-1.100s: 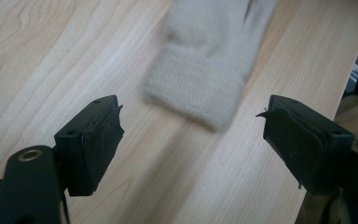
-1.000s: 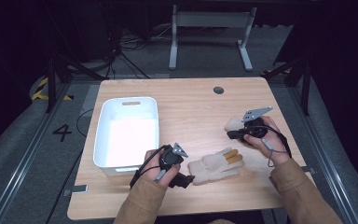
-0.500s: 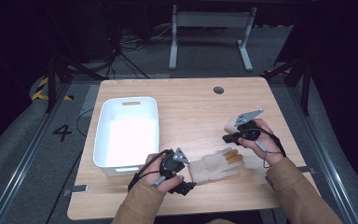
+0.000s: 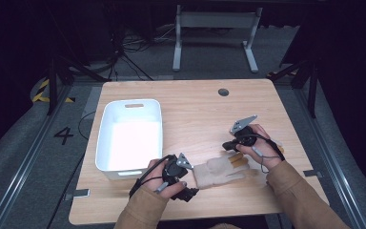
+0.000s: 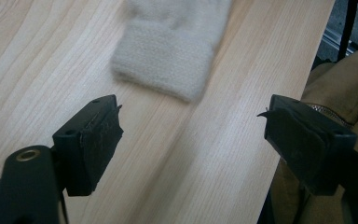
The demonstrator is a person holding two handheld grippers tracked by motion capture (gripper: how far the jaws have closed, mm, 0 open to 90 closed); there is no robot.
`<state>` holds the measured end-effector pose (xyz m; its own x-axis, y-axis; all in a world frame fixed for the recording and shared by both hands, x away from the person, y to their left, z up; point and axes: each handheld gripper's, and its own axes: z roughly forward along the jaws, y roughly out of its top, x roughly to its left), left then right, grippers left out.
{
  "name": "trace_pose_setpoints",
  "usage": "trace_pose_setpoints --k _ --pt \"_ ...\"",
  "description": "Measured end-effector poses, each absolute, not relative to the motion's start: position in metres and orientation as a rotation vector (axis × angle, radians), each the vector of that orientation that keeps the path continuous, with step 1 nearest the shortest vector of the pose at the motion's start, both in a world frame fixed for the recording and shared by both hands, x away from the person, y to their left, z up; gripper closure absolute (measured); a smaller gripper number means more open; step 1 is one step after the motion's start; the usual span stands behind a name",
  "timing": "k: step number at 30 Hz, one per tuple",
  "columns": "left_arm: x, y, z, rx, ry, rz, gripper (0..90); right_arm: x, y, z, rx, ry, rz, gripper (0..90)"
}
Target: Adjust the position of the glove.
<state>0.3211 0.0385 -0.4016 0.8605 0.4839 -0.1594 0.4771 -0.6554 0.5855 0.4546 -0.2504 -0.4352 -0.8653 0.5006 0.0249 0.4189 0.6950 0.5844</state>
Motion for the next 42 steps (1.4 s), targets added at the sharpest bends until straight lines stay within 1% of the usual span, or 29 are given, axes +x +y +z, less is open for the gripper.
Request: trace_pose_setpoints --k 10,12,14,16,20,32,42 --pt "0.325 0.044 -0.395 2.271 0.787 0.064 18.3 0.455 -0.252 -0.439 0.765 2.800 0.838 89.2" --pt "0.326 0.045 -0.394 2.265 0.784 0.076 19.0 0.454 -0.252 -0.440 0.768 2.808 0.824 89.3" --pt "0.327 0.044 -0.393 2.276 0.775 0.079 23.1 0.453 -0.254 -0.440 0.778 2.810 0.814 89.4" --pt "0.328 0.043 -0.393 2.280 0.764 0.072 30.7 0.452 -0.257 -0.440 0.780 2.813 0.806 89.5" --pt "0.330 0.040 -0.390 2.279 0.777 0.026 35.4 0.447 -0.261 -0.439 0.790 2.816 0.801 89.5" --pt "0.344 0.032 -0.388 2.249 0.789 0.037 33.2 0.429 -0.275 -0.438 0.810 2.825 0.783 89.7" --pt "0.348 0.024 -0.386 2.246 0.745 0.037 31.3 0.417 -0.285 -0.435 0.832 2.823 0.793 89.4"
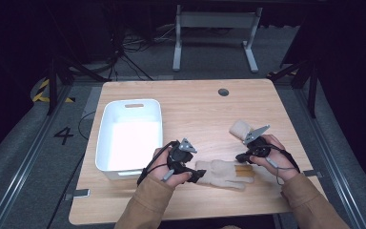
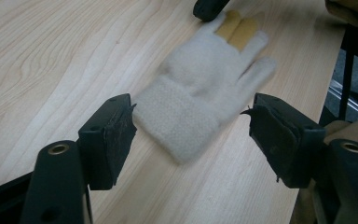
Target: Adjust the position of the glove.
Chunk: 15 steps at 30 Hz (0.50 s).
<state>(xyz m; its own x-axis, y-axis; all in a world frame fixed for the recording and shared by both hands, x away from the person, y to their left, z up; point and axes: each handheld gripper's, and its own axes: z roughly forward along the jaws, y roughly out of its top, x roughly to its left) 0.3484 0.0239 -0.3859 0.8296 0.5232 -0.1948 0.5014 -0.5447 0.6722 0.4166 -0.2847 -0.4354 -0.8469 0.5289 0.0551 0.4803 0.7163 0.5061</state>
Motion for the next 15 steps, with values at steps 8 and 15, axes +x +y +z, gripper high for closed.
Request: trace_pose_setpoints --k 8,15 --pt "0.354 0.027 -0.385 2.221 0.786 0.039 31.2 0.410 -0.294 -0.421 0.834 2.722 0.929 84.2" --pt "0.354 0.027 -0.384 2.203 0.789 0.040 30.9 0.407 -0.305 -0.405 0.863 2.605 1.073 71.9"
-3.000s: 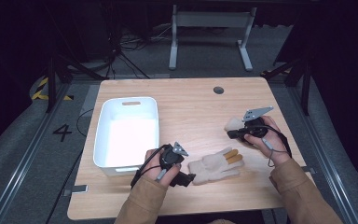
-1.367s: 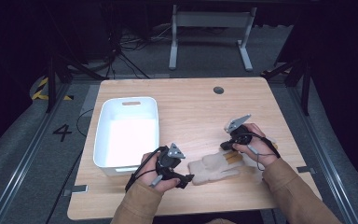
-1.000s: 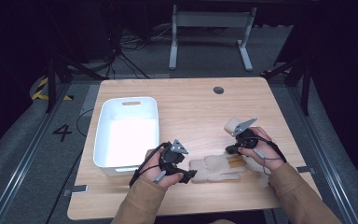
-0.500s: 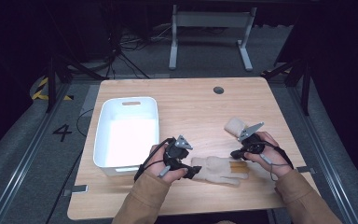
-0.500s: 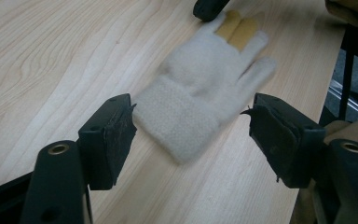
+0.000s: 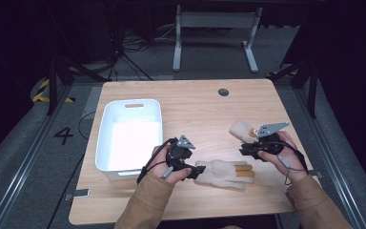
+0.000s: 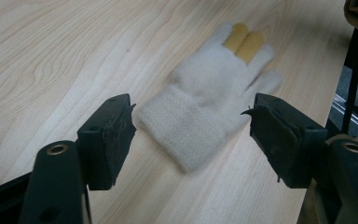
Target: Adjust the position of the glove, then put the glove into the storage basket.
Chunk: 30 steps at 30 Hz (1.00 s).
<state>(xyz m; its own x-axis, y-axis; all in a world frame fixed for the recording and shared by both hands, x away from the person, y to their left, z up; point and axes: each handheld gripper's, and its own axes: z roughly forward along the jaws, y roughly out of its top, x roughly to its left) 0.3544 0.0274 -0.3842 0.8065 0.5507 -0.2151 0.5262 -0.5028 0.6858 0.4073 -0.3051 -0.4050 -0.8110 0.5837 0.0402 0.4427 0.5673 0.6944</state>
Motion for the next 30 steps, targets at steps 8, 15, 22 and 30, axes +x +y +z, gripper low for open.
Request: trace_pose_setpoints --k 8,15,22,30 --pt "0.356 0.029 -0.386 2.203 0.798 0.043 30.5 0.407 -0.316 -0.395 0.912 2.471 1.159 54.3" --pt "0.356 0.029 -0.386 2.197 0.801 0.034 30.3 0.407 -0.327 -0.385 0.976 2.323 1.217 40.9" --pt "0.355 0.031 -0.387 2.199 0.802 0.036 30.1 0.408 -0.345 -0.379 1.043 2.212 1.229 39.6" --pt "0.354 0.033 -0.389 2.207 0.812 0.034 29.1 0.414 -0.360 -0.378 1.083 2.195 1.203 39.2"
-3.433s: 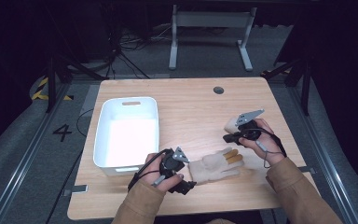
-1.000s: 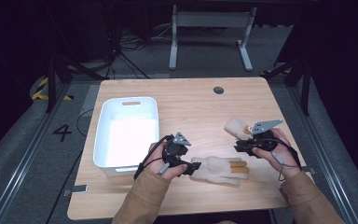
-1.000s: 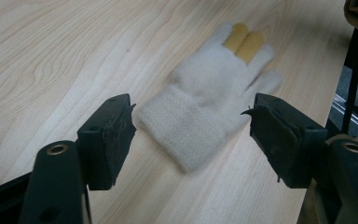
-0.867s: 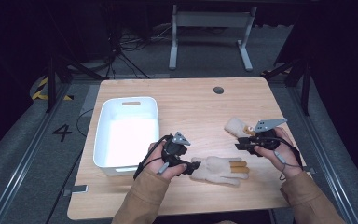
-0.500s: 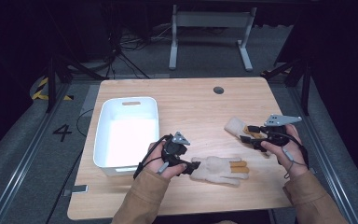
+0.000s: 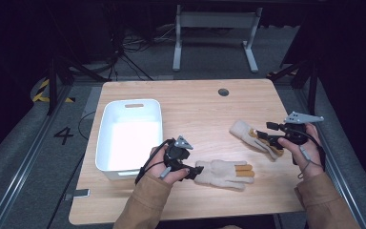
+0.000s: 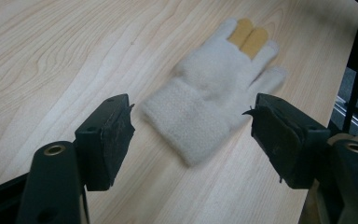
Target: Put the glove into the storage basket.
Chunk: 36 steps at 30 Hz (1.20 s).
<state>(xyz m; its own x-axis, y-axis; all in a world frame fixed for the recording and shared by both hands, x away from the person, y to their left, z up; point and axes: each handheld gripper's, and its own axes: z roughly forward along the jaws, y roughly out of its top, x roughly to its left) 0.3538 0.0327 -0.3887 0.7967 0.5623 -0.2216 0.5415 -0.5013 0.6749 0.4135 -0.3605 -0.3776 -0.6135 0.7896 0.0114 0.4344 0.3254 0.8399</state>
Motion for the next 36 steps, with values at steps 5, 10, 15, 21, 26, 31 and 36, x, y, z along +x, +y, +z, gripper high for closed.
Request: trace_pose_setpoints --k 5,10,15,21,26,31,36 --pt "0.351 0.035 -0.391 2.230 0.804 0.023 28.6 0.419 -0.376 -0.375 1.133 2.181 1.195 39.3" --pt "0.349 0.038 -0.392 2.238 0.812 0.024 28.4 0.427 -0.386 -0.379 1.101 2.227 1.214 39.2" --pt "0.347 0.042 -0.393 2.237 0.815 0.018 28.3 0.434 -0.398 -0.382 1.022 2.308 1.258 38.4" --pt "0.345 0.044 -0.395 2.242 0.825 0.020 28.1 0.443 -0.399 -0.393 0.994 2.360 1.204 38.3" --pt "0.344 0.046 -0.395 2.240 0.834 0.020 28.1 0.451 -0.397 -0.404 1.029 2.385 1.186 39.9" --pt "0.343 0.048 -0.397 2.243 0.836 0.017 28.3 0.459 -0.394 -0.417 1.059 2.398 1.159 41.0" --pt "0.341 0.049 -0.398 2.245 0.838 0.020 28.3 0.464 -0.385 -0.426 1.072 2.422 1.097 42.4"
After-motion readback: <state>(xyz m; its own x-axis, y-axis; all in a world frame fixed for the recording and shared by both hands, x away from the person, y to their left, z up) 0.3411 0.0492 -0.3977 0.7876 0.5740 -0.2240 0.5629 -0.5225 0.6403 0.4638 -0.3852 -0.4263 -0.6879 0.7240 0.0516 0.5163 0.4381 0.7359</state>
